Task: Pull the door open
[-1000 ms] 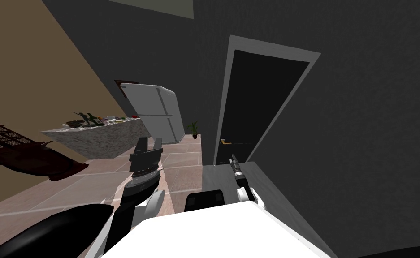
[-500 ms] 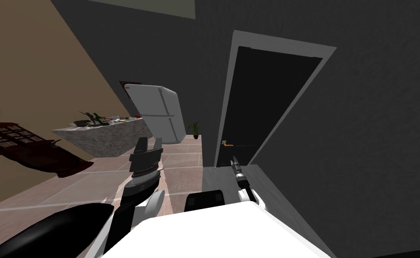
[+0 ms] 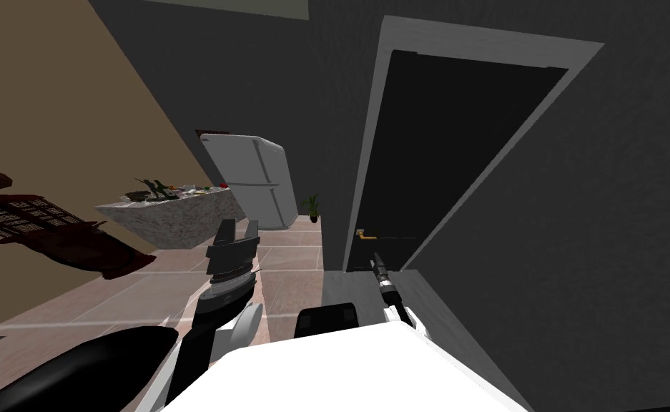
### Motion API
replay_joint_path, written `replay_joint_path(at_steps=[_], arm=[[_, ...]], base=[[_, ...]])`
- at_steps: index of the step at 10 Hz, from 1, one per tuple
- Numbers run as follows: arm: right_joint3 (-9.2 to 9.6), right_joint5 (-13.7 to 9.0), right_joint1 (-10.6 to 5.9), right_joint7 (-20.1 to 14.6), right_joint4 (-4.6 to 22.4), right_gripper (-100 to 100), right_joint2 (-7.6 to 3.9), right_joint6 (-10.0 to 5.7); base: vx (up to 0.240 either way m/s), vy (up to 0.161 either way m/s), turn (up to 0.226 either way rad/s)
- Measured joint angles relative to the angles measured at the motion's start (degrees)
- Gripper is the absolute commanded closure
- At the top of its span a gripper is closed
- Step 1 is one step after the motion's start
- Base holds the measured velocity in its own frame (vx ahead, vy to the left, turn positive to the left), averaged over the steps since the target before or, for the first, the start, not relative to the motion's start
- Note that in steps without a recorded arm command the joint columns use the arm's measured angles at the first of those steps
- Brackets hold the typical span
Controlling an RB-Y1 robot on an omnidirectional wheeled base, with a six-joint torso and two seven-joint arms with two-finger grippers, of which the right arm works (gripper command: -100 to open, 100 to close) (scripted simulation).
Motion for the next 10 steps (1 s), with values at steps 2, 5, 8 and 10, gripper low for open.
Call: replay_joint_path(at_steps=[2,5,8,10], arm=[[-0.14,-0.2,-0.86,-0.3,2.6,-100,-0.35,-0.86],[-0.57,-0.6,-0.79,-0.6,3.5,-100,-0.81,-1.11],[-1.92,-1.5,-0.93,-1.5,6.1,-100,-2.07,-2.75],[-2.95,-2.2,-0.20,-2.1,6.8,-100,-2.77,-3.67]], base=[[0.111,-0.031,0.050],[0.132,0.008,0.083],[0.185,-0.013,0.164],[0.138,0.012,0.083]])
